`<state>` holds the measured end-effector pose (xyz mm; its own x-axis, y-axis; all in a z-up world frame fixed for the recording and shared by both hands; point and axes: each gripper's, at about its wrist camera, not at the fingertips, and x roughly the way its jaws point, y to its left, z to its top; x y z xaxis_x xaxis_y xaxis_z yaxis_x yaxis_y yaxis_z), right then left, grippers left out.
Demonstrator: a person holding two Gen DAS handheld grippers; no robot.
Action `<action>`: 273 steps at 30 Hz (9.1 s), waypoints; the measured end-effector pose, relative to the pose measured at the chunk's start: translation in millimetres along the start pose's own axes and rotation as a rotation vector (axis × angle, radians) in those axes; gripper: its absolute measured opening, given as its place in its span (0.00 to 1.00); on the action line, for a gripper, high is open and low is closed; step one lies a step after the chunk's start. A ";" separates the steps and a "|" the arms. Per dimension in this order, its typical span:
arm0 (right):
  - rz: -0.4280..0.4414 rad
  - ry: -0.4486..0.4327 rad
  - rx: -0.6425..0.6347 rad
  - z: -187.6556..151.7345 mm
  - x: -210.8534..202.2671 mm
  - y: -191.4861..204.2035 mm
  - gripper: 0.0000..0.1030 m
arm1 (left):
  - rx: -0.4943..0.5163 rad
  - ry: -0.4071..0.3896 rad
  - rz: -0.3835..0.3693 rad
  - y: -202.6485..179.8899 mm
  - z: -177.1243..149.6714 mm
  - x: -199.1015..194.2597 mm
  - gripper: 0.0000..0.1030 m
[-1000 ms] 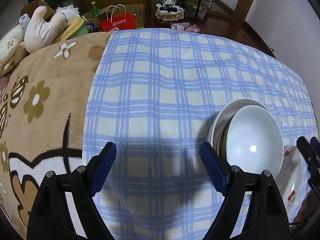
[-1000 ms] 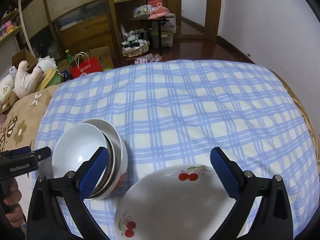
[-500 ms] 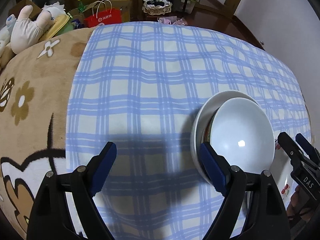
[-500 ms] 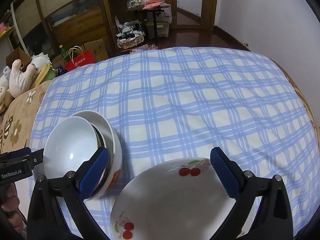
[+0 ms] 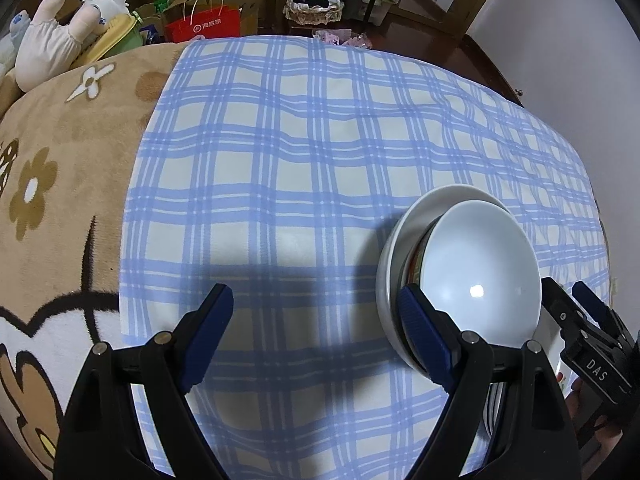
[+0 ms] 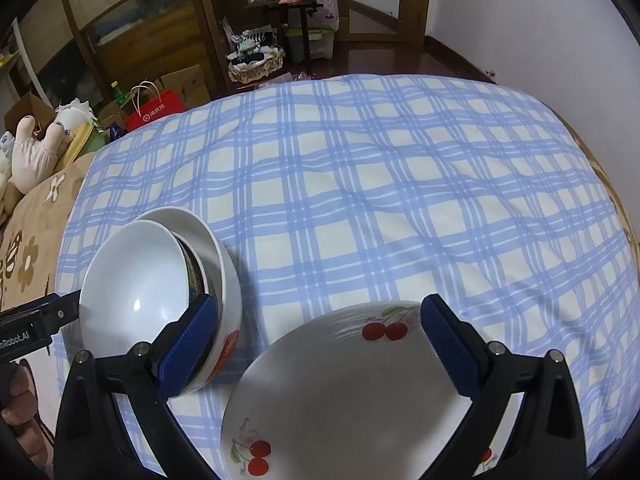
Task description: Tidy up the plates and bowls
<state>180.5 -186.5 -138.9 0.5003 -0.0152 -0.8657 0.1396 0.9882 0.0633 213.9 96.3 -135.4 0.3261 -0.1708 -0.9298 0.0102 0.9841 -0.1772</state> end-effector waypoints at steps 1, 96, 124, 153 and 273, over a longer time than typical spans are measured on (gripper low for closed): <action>0.000 0.003 0.003 0.1 0.7 -0.2 1.00 | -0.001 0.001 -0.002 0.4 0.2 0.8 0.82; 0.149 0.055 0.043 -8.4 7.3 6.3 0.63 | 0.076 -0.030 -0.030 -16.3 -1.0 -2.8 0.47; 0.188 0.179 0.031 6.3 17.5 25.2 0.21 | 0.064 0.035 -0.115 -18.2 10.8 6.0 0.18; 0.138 0.305 0.024 18.6 29.9 45.4 0.12 | 0.063 0.061 -0.140 -21.2 17.3 14.2 0.00; 0.113 0.231 -0.074 16.7 21.0 41.2 0.05 | 0.244 0.019 -0.119 -41.7 18.5 8.2 0.01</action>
<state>211.0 -148.6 -146.1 0.2996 0.1224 -0.9462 0.0266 0.9903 0.1365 233.6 54.8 -129.6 0.2909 -0.2844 -0.9135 0.2756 0.9392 -0.2046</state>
